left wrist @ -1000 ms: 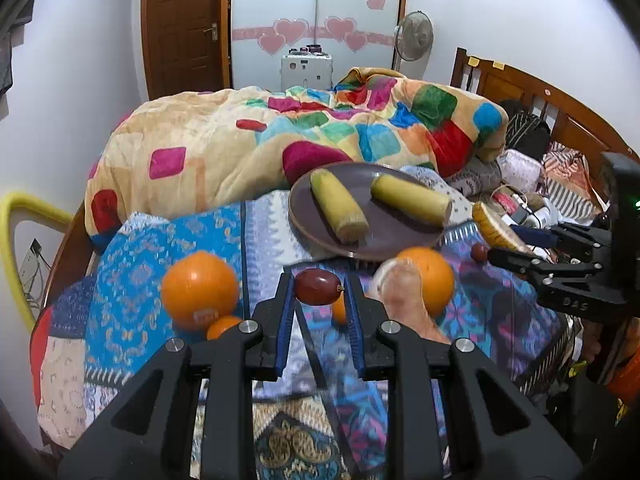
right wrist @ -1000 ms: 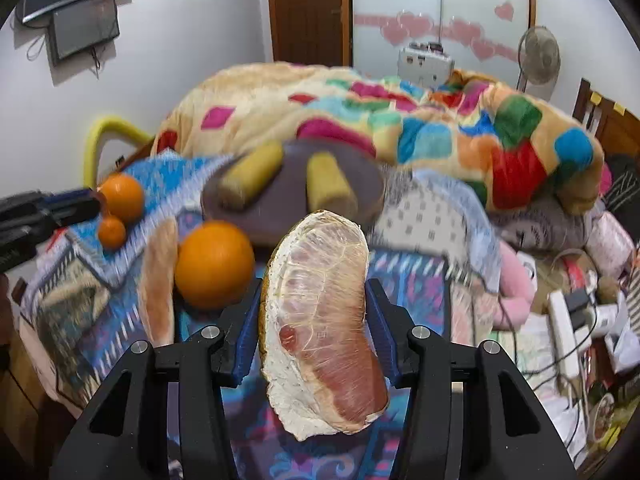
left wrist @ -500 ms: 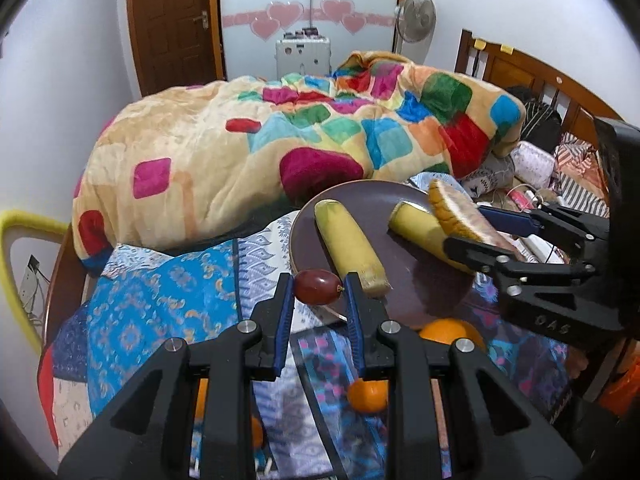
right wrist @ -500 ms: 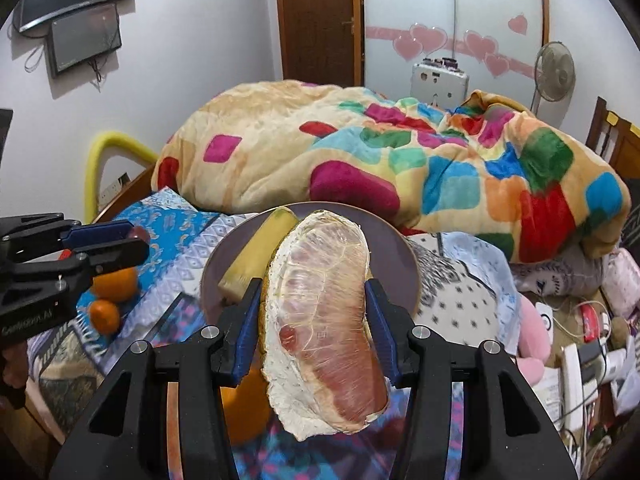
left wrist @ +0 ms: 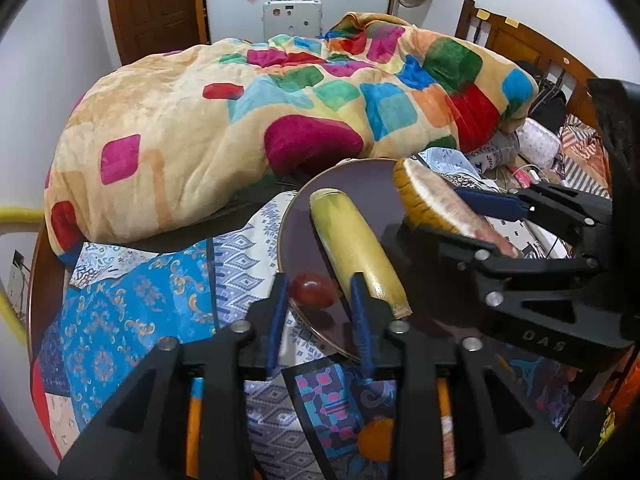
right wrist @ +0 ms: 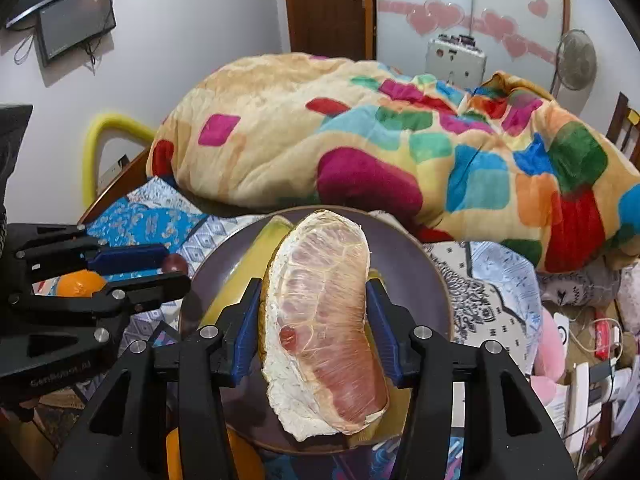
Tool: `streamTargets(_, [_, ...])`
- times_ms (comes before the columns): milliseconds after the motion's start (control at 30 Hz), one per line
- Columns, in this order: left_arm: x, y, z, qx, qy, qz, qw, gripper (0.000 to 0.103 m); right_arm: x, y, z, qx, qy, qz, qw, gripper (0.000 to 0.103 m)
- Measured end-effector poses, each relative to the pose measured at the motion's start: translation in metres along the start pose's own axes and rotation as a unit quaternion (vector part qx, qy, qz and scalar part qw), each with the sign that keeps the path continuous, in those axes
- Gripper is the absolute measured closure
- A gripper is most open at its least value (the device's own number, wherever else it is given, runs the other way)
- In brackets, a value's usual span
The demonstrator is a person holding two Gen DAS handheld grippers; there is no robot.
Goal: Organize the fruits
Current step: 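Lower the pomelo segment and date onto the plate and open both tools, then grasp a large orange with the right tool while the left tool grasps the stickered orange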
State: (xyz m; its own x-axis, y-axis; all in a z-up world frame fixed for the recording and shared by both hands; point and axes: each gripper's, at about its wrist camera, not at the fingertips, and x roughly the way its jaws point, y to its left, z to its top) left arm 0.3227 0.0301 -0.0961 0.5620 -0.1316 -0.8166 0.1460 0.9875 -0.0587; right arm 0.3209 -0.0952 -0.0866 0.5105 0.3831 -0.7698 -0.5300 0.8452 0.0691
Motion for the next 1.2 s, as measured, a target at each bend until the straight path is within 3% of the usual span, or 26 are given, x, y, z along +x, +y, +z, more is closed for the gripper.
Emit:
streamTargets(67, [-0.002,0.001,0.0,-0.004,-0.007,0.001,1.0,0.052,0.0,0.0,-0.002,-0.001,0.0,0.003,1.0,0.055])
streamTargets(267, [-0.02,0.009,-0.005,-0.019,-0.026,0.004,0.9995,0.052,-0.03,0.002,-0.002,-0.012,-0.034,-0.008,0.999,0.055])
streamTargets(500, [-0.07,0.01,-0.025,-0.017,-0.07,0.032,0.9969,0.051,-0.075,0.017,-0.015,-0.028,-0.068,-0.014,0.997,0.052])
streamTargets(733, [-0.11,0.01,-0.058,-0.009,-0.095,0.05,0.9941,0.043,-0.1,0.031,-0.038,-0.037,-0.084,-0.013,0.996,0.048])
streamTargets(1000, [-0.12,0.029,-0.101,-0.045,-0.081,0.06,0.9939,0.039,-0.1,0.032,-0.061,-0.023,-0.08,0.004,0.997,0.048])
streamTargets(1200, [-0.113,0.039,-0.128,-0.051,-0.067,0.077,0.9935,0.039,-0.079,0.03,-0.085,-0.019,-0.043,0.015,0.999,0.048])
